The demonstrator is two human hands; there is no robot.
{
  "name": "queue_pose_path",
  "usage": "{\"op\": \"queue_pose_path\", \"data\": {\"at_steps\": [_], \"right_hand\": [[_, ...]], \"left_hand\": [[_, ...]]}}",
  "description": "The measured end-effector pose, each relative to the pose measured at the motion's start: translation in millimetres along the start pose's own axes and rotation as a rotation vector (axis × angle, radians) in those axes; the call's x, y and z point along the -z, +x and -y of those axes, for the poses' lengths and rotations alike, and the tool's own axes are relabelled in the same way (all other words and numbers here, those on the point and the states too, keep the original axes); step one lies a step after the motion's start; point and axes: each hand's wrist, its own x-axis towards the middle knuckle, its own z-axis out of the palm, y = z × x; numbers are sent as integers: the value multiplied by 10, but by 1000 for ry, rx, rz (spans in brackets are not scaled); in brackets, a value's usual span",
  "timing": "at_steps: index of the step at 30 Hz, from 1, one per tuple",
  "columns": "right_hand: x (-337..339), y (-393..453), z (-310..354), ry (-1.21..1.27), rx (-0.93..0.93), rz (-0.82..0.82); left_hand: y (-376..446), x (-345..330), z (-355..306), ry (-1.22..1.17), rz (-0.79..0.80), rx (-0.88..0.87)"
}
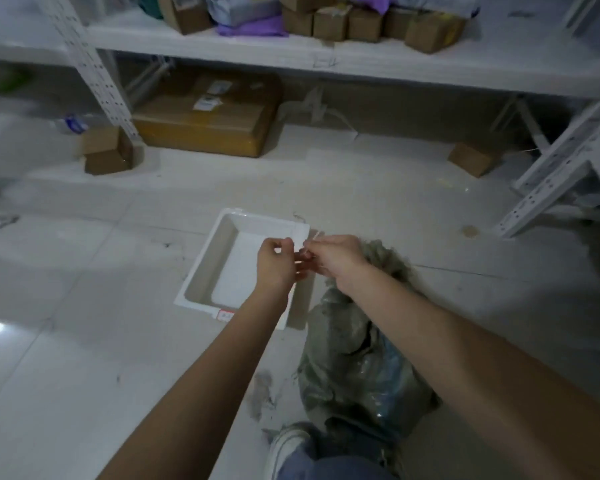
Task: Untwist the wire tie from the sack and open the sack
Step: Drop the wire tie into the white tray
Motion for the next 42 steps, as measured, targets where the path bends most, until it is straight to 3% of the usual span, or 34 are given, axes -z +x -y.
{"op": "queue_pose_path", "data": {"at_steps": [9,17,25,29,35,37,42], "right_hand": [[-674,709,-506,-301,-10,-80],[-1114,1223,-1025,-845,144,48],[-1268,1429,-1395,-1036,147,226],[-1202,1481,-1481,-1198,-136,341],[-1230,1489,-1600,-1204,-307,440],[-1238,1468,-1641,-1186,-286,420],[-1259,1442,-1705,-1208,-191,428]], "left_hand": [[999,360,635,665,-162,41],[1604,601,1219,1137,-173,113],[1835,706,1690,1266,-91,350],[1870,787,1876,1082,39,697],[1765,886,1973,1170,-6,574],[1726,886,1968,1184,-1,605],[1694,881,1933,1364,2,494]]}}
